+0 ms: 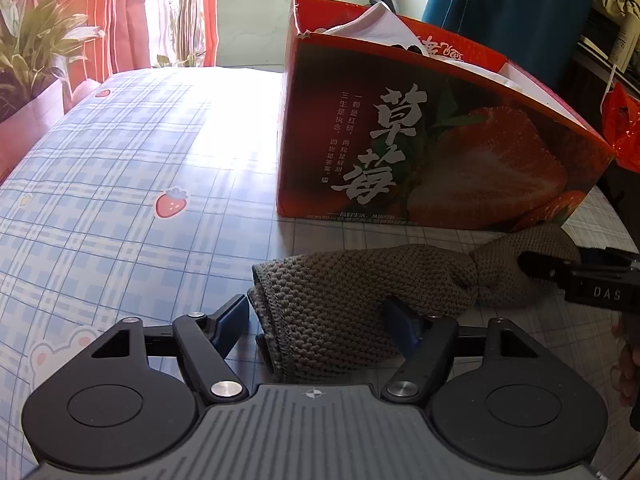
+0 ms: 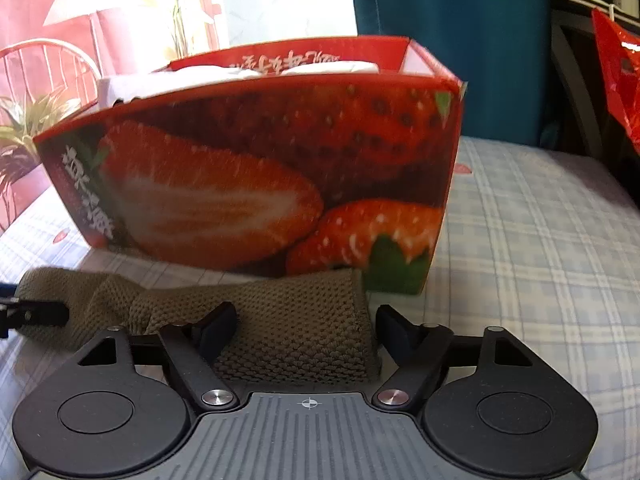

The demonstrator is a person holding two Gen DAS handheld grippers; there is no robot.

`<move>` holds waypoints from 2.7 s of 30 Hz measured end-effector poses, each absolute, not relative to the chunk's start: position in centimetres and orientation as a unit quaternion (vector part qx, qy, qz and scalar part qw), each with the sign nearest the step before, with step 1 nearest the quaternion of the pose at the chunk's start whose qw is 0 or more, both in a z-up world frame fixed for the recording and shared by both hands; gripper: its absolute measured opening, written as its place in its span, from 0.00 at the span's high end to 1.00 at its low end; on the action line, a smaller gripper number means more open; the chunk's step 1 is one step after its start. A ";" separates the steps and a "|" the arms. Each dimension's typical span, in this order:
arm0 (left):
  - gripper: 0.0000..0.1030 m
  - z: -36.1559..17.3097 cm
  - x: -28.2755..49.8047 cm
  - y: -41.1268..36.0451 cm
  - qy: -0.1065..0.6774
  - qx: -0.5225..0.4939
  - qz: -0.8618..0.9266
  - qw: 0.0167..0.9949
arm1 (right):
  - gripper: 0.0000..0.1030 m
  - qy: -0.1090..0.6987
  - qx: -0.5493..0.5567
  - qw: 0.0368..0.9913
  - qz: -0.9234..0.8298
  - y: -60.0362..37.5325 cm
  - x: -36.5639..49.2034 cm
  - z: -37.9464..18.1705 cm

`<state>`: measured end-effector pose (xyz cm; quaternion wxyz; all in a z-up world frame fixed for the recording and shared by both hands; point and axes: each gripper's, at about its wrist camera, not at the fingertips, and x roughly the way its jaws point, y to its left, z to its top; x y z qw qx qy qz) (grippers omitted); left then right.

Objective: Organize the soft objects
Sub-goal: 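Grasp the grey knit towel with the left gripper while the right gripper grasps its other end, then lift the grey towel with both grippers and lower it into the box, then open both grippers and withdraw them from the box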

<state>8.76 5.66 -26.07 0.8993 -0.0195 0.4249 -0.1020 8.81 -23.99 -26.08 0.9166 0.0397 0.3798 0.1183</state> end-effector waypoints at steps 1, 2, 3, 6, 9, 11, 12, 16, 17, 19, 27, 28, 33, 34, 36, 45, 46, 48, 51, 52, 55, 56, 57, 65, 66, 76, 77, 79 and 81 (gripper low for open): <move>0.29 -26.0 8.7 5.5 0.425 -0.018 -0.103 0.899 | 0.33 0.379 0.041 0.917 0.119 -24.0 8.7 -26.1; 0.32 -25.9 8.7 5.5 0.424 -0.017 -0.105 0.899 | 0.35 0.379 0.042 0.917 0.121 -24.0 8.6 -26.1; 0.35 -25.9 8.6 5.4 0.423 -0.018 -0.107 0.899 | 0.37 0.379 0.043 0.916 0.123 -24.1 8.5 -26.1; 0.49 -25.9 8.5 5.5 0.422 -0.018 -0.118 0.899 | 0.42 0.383 0.048 0.914 0.129 -24.2 8.2 -25.9; 0.70 -25.8 8.4 5.4 0.422 -0.030 -0.139 0.895 | 0.52 0.386 0.051 0.911 0.138 -24.4 7.8 -25.7; 0.77 -25.7 8.2 5.2 0.420 -0.027 -0.145 0.895 | 0.62 0.388 0.055 0.908 0.148 -24.4 7.7 -25.5; 0.78 -25.7 8.1 5.0 0.419 -0.025 -0.147 0.896 | 0.68 0.389 0.053 0.907 0.152 -24.3 7.5 -25.3; 0.81 -25.0 7.5 5.1 0.410 -0.026 -0.145 0.900 | 0.79 0.384 0.043 0.908 0.163 -23.9 6.8 -24.1; 0.81 -24.6 7.2 5.2 0.404 -0.026 -0.145 0.903 | 0.80 0.382 0.045 0.908 0.167 -23.9 6.7 -23.7; 0.81 -23.5 6.8 5.4 0.389 -0.024 -0.147 0.909 | 0.80 0.375 0.048 0.909 0.176 -24.1 6.3 -22.8; 0.81 -17.0 5.1 5.8 0.307 -0.026 -0.169 0.936 | 0.81 0.305 0.045 0.929 0.206 -25.8 5.1 -17.0; 0.81 -16.1 5.1 5.7 0.296 -0.024 -0.172 0.939 | 0.81 0.295 0.046 0.932 0.208 -26.0 5.0 -16.2; 0.81 -12.7 6.7 4.4 0.258 -0.011 -0.180 0.949 | 0.81 0.252 0.042 0.945 0.202 -26.9 6.7 -12.5; 0.81 -12.3 7.2 4.1 0.253 -0.010 -0.179 0.951 | 0.81 0.246 0.041 0.948 0.198 -27.1 7.2 -12.0; 0.81 -11.6 8.4 3.3 0.243 -0.006 -0.175 0.954 | 0.81 0.238 0.038 0.952 0.188 -27.1 8.6 -11.1; 0.81 -12.1 17.2 0.4 0.301 0.034 -0.170 0.938 | 0.82 0.266 0.016 0.955 0.134 -25.0 16.2 -12.6; 0.81 -12.6 18.0 0.1 0.313 0.040 -0.170 0.933 | 0.82 0.269 0.012 0.955 0.127 -24.7 16.9 -13.0; 0.81 -13.8 19.5 -0.9 0.338 0.052 -0.172 0.924 | 0.82 0.288 0.004 0.950 0.121 -24.0 18.1 -14.2; 0.81 -15.4 21.2 -1.8 0.363 0.070 -0.173 0.913 | 0.82 0.316 -0.010 0.941 0.118 -23.1 19.7 -15.5; 0.81 -15.8 21.6 -2.0 0.371 0.077 -0.172 0.909 | 0.82 0.326 -0.016 0.938 0.119 -22.8 20.2 -15.9; 0.80 -16.9 23.5 -2.8 0.393 0.090 -0.170 0.899 | 0.82 0.355 -0.030 0.927 0.121 -22.1 21.5 -16.7; 0.80 -17.3 23.6 -2.3 0.400 0.093 -0.168 0.896 | 0.82 0.364 -0.034 0.923 0.121 -21.9 21.8 -16.9; 0.80 -17.5 24.1 -2.4 0.406 0.095 -0.167 0.893 | 0.82 0.373 -0.037 0.919 0.121 -21.7 22.1 -17.1; 0.80 -18.2 24.8 -2.7 0.424 0.112 -0.168 0.883 | 0.83 0.424 -0.038 0.895 0.130 -21.3 23.5 -18.2; 0.80 -18.3 24.9 -2.8 0.425 0.112 -0.166 0.883 | 0.83 0.430 -0.038 0.892 0.132 -21.3 23.6 -18.2; 0.77 -18.0 24.7 -2.5 0.425 0.094 -0.158 0.886 | 0.79 0.446 -0.015 0.885 0.132 -21.7 23.9 -18.2; 0.73 -17.8 24.6 -2.5 0.424 0.093 -0.155 0.888 | 0.78 0.442 -0.016 0.887 0.130 -21.8 23.7 -18.1; 0.64 -17.3 24.4 -2.2 0.419 0.090 -0.151 0.891 | 0.71 0.432 -0.022 0.893 0.125 -21.7 23.4 -17.7; 0.49 -16.6 23.8 -2.0 0.410 0.085 -0.149 0.896 | 0.67 0.418 -0.022 0.899 0.126 -21.9 22.8 -17.0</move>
